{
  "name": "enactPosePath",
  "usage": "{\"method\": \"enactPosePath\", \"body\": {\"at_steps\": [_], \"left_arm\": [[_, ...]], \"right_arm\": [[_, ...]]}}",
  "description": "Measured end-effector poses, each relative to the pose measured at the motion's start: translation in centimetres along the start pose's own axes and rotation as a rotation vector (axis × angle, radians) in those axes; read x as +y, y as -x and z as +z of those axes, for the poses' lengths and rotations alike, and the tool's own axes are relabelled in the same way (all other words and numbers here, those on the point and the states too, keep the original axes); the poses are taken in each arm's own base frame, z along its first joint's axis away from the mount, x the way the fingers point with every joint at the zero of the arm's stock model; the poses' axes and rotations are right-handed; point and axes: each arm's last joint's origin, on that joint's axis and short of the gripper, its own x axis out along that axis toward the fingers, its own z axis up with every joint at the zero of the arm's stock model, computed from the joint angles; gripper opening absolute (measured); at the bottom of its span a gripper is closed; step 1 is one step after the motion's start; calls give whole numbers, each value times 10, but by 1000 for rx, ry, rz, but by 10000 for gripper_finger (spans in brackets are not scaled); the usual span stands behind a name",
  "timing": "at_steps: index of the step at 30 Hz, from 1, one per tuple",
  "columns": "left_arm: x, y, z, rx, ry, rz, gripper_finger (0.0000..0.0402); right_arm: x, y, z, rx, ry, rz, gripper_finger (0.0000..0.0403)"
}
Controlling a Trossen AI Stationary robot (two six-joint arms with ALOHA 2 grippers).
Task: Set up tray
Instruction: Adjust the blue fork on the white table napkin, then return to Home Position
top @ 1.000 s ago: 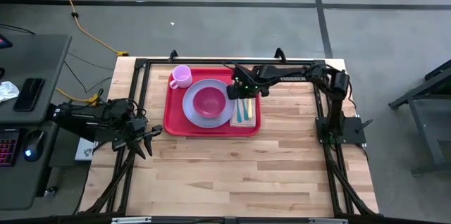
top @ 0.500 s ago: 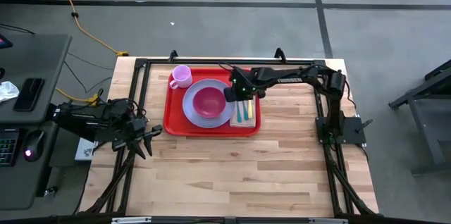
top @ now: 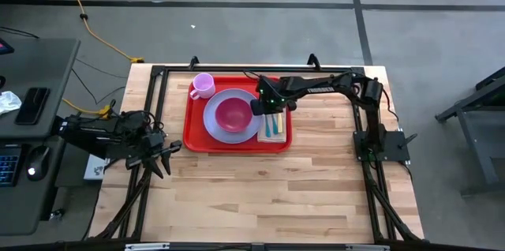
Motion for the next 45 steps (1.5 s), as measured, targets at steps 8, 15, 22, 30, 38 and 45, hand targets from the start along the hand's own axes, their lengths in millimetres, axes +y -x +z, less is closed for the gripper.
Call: {"method": "enactPosePath", "body": {"at_steps": [8,15,22,30,38,45], "left_arm": [[0,0,0,0,3,0,140],[0,0,0,0,3,0,140],[0,0,0,0,3,0,140],[0,0,0,0,2,1,140],[0,0,0,0,4,0,140],[0,0,0,-1,7,0,140]], "right_arm": [[-2,1,2,-15,-5,-14,74],[-7,1,6,-9,-21,-36,74],[-10,2,7,-10,-24,-67,74],[-6,2,9,-16,-20,-16,74],[-2,14,13,-66,9,38,74],[0,51,18,-185,29,51,74]]}}
